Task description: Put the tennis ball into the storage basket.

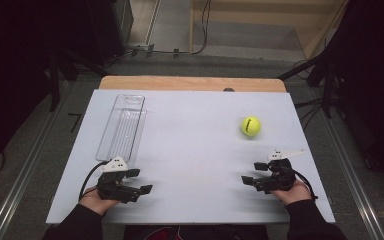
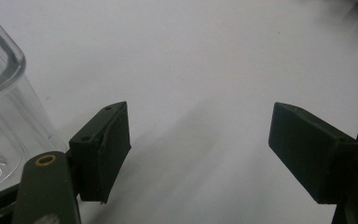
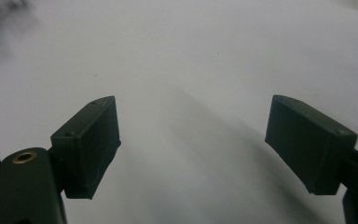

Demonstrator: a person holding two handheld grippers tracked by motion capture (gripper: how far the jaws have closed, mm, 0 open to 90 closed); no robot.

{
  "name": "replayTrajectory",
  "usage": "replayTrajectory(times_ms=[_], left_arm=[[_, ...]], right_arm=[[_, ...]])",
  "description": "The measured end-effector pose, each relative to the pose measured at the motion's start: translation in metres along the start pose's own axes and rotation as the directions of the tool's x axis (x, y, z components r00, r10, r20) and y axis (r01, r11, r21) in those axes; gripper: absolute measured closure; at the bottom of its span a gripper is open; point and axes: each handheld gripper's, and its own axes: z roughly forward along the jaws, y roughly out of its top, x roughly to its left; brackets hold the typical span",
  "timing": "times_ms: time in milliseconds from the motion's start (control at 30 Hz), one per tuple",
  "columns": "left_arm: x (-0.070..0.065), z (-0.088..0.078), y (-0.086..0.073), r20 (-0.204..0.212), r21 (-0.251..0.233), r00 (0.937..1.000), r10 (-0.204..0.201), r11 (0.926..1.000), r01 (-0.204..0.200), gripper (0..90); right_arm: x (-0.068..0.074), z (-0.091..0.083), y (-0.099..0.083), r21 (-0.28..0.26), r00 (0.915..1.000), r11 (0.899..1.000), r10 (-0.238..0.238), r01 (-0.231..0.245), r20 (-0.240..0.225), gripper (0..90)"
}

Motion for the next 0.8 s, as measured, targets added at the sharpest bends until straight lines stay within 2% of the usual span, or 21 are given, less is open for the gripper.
replayTrajectory(times_ms=[433,533,800], left_arm=[[-0.0005,0.0014,0.002,0.005,0.001,0.9999,-0.011,0.9999,0.011,21.1],[-0.0008,0.0007,0.0023,-0.01,-0.004,0.9999,-0.008,1.0,0.008,21.1],[0.0007,0.0007,0.0025,-0.012,-0.006,0.9998,-0.013,0.9999,0.013,21.1]], right_arm=[[0.0004,0.0011,-0.0005,-0.009,0.9998,1.0,-0.016,0.016,0.011,15.7],[-0.0005,0.0012,-0.0004,-0.012,0.9999,1.0,-0.01,0.01,0.009,15.8],[0.0006,0.0024,0.0004,-0.01,1.0,1.0,0.0,0.0,0.004,15.7]])
